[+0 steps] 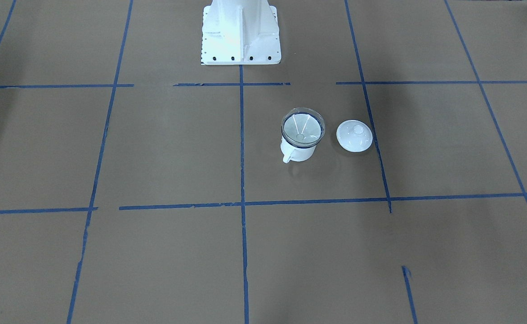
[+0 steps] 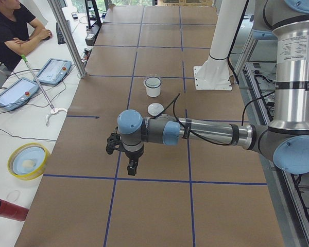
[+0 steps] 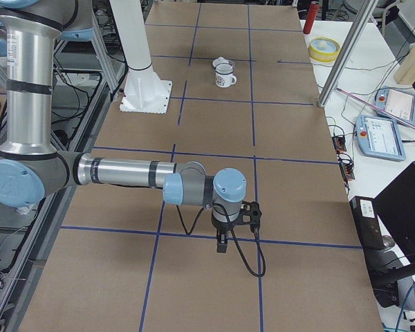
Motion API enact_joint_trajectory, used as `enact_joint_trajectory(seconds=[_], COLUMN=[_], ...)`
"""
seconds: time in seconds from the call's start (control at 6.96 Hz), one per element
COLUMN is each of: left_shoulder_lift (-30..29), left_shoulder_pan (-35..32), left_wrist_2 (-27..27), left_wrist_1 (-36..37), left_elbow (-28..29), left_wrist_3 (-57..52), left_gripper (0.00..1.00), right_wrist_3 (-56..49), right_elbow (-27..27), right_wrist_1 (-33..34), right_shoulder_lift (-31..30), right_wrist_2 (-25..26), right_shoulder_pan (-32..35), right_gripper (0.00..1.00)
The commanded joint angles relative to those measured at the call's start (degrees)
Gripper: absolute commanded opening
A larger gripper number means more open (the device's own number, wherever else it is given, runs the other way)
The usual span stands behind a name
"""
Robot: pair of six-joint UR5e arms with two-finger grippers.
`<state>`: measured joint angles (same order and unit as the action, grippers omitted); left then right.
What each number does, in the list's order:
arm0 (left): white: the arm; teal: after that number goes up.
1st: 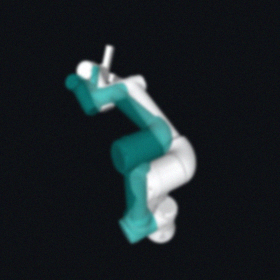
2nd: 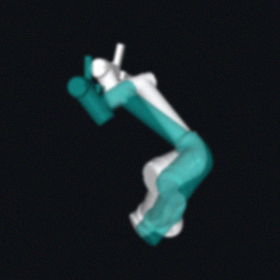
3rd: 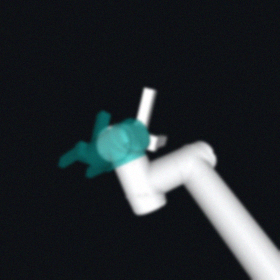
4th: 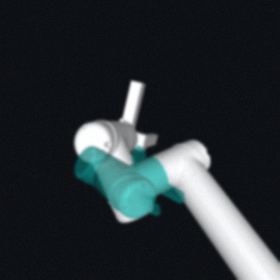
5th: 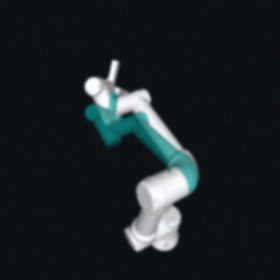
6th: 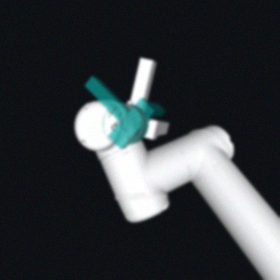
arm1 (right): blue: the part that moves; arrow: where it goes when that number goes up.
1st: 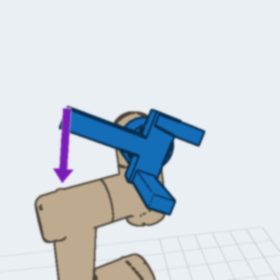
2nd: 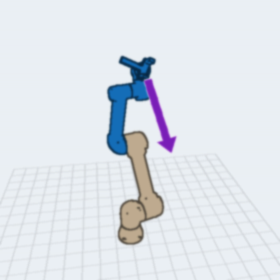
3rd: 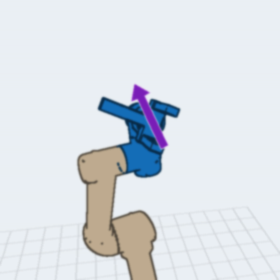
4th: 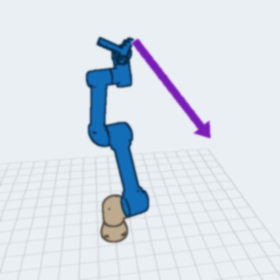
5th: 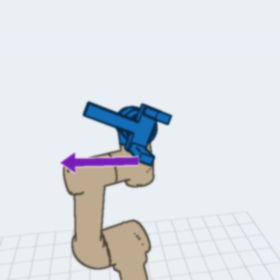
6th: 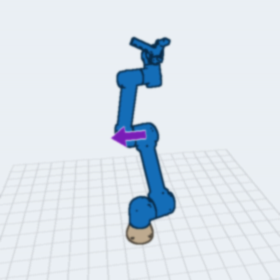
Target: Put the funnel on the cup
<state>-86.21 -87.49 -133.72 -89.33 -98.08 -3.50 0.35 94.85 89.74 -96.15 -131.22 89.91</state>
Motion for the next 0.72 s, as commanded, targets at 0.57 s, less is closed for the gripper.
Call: enact_joint_trajectory(seconds=[0.57], left_shoulder_lift=[0.25], left_shoulder_pan=[-1.01], left_wrist_2=[-2.42], left_wrist_1=[0.47], left_elbow=[3.51], left_wrist_3=[-3.79], left_gripper=[1.0], right_wrist_3=[0.0], right_elbow=[-0.02], right_wrist_1=[0.0], right_shoulder_lift=[0.0], right_wrist_2=[0.0], right_shoulder_pan=[0.0], right_gripper=[1.0])
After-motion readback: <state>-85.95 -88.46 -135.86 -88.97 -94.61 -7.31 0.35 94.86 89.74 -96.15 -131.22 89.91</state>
